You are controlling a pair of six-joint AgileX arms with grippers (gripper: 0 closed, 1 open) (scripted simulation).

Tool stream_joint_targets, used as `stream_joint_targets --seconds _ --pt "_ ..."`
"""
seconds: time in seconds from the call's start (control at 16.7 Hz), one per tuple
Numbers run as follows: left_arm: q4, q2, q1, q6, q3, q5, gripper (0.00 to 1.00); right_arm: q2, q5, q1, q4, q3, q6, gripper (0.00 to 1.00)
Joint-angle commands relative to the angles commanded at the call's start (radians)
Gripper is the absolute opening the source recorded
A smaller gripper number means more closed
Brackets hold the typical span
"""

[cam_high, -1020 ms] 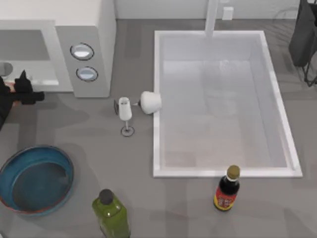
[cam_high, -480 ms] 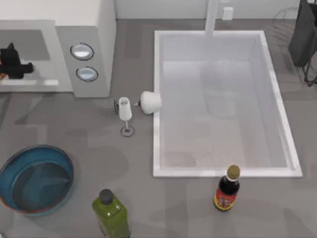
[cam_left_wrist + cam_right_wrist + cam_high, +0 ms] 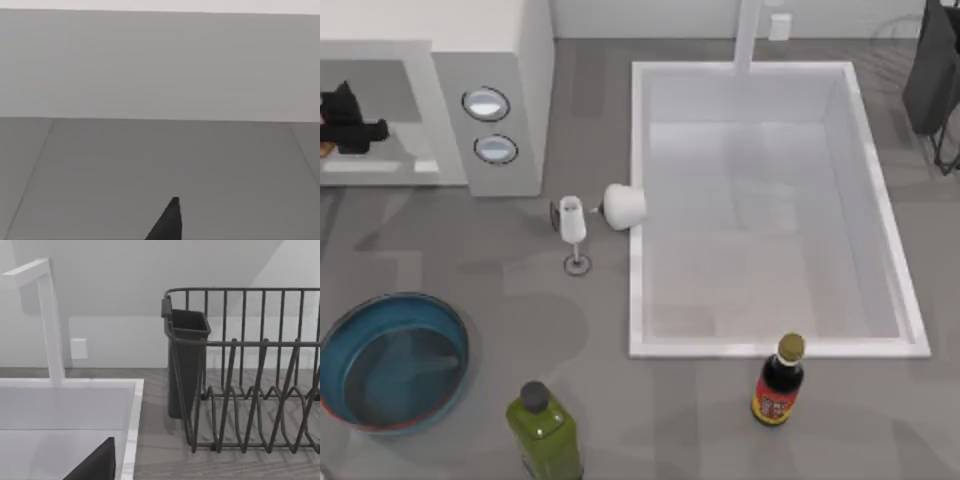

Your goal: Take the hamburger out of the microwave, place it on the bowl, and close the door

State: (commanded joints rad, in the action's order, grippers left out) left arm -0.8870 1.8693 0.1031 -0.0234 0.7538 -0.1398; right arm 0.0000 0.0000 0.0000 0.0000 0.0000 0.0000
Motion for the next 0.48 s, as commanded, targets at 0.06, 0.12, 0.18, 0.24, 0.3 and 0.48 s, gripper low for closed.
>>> stream_joint_targets --seconds 0.06,0.12,0.18,0.24,0.3,0.48 --pt "0.027 -0.003 -0.012 0.030 0.013 0.004 0.00 0.000 0.000 0.000 0.000 0.000 0.000 1.00" --pt "0.064 -0.008 -0.028 0.070 0.030 0.010 0.00 0.000 0.000 0.000 0.000 0.000 0.000 1.00" --pt "0.110 -0.012 -0.048 0.121 0.051 0.018 0.00 0.000 0.000 0.000 0.000 0.000 0.000 1.00" --pt "0.167 -0.016 -0.072 0.182 0.075 0.027 0.00 0.000 0.000 0.000 0.000 0.000 0.000 1.00" --pt "0.236 -0.019 -0.101 0.255 0.103 0.040 0.00 0.000 0.000 0.000 0.000 0.000 0.000 1.00" --pt "0.500 -0.025 -0.202 0.533 0.199 0.092 0.00 0.000 0.000 0.000 0.000 0.000 0.000 1.00"
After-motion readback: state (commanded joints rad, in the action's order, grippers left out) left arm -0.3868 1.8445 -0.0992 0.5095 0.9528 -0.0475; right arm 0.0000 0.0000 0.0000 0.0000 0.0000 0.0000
